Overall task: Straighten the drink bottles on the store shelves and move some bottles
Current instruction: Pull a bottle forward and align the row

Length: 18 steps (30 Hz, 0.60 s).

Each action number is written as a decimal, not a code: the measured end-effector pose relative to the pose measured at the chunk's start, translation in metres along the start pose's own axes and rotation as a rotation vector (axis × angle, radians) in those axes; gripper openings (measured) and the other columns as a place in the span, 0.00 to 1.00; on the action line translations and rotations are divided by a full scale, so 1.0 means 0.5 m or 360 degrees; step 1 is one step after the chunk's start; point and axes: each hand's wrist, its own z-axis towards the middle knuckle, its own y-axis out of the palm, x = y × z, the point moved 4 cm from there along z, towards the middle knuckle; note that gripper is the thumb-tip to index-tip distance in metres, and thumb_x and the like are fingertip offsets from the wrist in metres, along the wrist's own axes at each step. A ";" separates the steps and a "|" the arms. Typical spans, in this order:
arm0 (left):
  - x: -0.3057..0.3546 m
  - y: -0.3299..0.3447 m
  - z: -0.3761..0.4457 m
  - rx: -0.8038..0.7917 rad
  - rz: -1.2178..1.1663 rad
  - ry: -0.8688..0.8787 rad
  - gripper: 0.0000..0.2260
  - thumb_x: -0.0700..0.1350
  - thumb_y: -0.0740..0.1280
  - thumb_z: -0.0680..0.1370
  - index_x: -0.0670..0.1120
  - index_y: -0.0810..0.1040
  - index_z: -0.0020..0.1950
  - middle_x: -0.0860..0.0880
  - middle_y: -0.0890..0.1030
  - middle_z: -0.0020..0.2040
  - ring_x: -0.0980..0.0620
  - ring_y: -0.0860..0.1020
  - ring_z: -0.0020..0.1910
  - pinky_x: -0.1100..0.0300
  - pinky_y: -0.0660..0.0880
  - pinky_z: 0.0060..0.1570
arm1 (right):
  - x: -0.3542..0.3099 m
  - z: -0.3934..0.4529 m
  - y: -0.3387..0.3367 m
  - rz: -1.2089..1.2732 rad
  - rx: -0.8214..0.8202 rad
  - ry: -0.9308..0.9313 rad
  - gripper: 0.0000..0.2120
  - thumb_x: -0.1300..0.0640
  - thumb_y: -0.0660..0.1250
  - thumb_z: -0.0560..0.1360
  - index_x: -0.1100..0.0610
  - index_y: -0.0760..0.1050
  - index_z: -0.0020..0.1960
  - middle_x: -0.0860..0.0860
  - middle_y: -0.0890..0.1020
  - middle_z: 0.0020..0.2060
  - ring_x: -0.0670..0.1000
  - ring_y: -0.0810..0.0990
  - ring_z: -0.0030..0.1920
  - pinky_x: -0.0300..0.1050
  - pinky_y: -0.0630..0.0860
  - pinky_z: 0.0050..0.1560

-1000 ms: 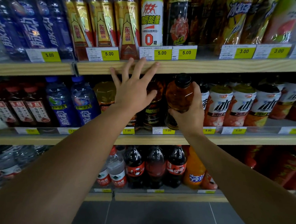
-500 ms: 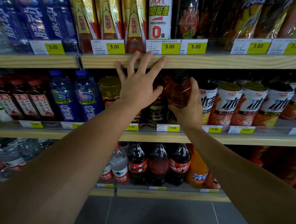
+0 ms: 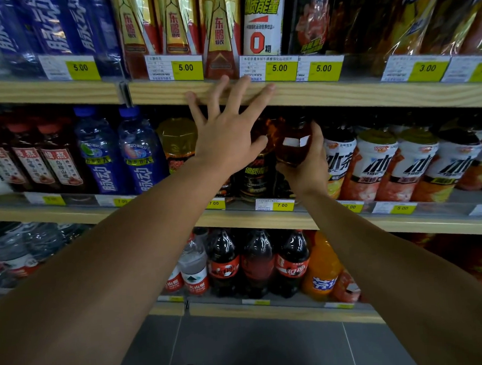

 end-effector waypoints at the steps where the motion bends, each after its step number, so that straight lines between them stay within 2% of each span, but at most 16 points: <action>1: 0.000 0.000 0.000 -0.0002 -0.0006 0.0001 0.37 0.61 0.67 0.74 0.64 0.53 0.79 0.50 0.57 0.79 0.38 0.51 0.78 0.22 0.45 0.67 | 0.000 0.004 0.000 0.0000 -0.0015 0.0015 0.51 0.58 0.78 0.69 0.47 0.48 0.79 0.53 0.63 0.75 0.53 0.67 0.72 0.45 0.69 0.63; 4: 0.001 0.000 0.000 -0.0009 -0.0002 0.0001 0.37 0.61 0.68 0.74 0.64 0.53 0.79 0.50 0.57 0.79 0.39 0.51 0.78 0.22 0.46 0.67 | -0.004 0.011 -0.002 -0.0094 -0.0036 0.0036 0.48 0.55 0.76 0.71 0.48 0.48 0.80 0.55 0.63 0.75 0.56 0.68 0.71 0.51 0.71 0.64; 7: 0.001 0.000 -0.001 -0.0002 -0.0001 0.0002 0.37 0.61 0.68 0.74 0.64 0.53 0.79 0.50 0.57 0.79 0.39 0.51 0.78 0.22 0.46 0.67 | -0.013 0.019 -0.012 -0.0366 0.0033 -0.0023 0.45 0.47 0.74 0.72 0.52 0.51 0.79 0.56 0.64 0.72 0.60 0.67 0.69 0.56 0.72 0.65; 10: 0.000 0.001 0.000 0.0012 -0.0005 -0.0001 0.37 0.61 0.68 0.74 0.64 0.53 0.79 0.50 0.57 0.79 0.39 0.52 0.78 0.22 0.46 0.67 | -0.025 0.031 -0.029 -0.0722 0.0048 -0.0111 0.44 0.41 0.72 0.72 0.56 0.55 0.78 0.58 0.64 0.71 0.62 0.64 0.68 0.57 0.65 0.68; 13: 0.000 0.005 0.000 0.0034 -0.0001 0.0011 0.37 0.61 0.68 0.74 0.64 0.53 0.79 0.50 0.58 0.79 0.39 0.52 0.78 0.22 0.47 0.67 | -0.038 0.047 -0.041 -0.0951 0.0055 -0.0144 0.43 0.38 0.70 0.72 0.56 0.56 0.77 0.56 0.65 0.73 0.61 0.61 0.72 0.58 0.59 0.70; 18: -0.001 0.003 -0.001 0.0025 0.0002 0.0002 0.37 0.61 0.67 0.74 0.63 0.53 0.79 0.50 0.57 0.79 0.38 0.52 0.78 0.22 0.46 0.67 | -0.035 0.062 -0.047 -0.1094 -0.0017 -0.0197 0.35 0.42 0.69 0.74 0.56 0.62 0.74 0.54 0.70 0.72 0.59 0.59 0.75 0.60 0.51 0.75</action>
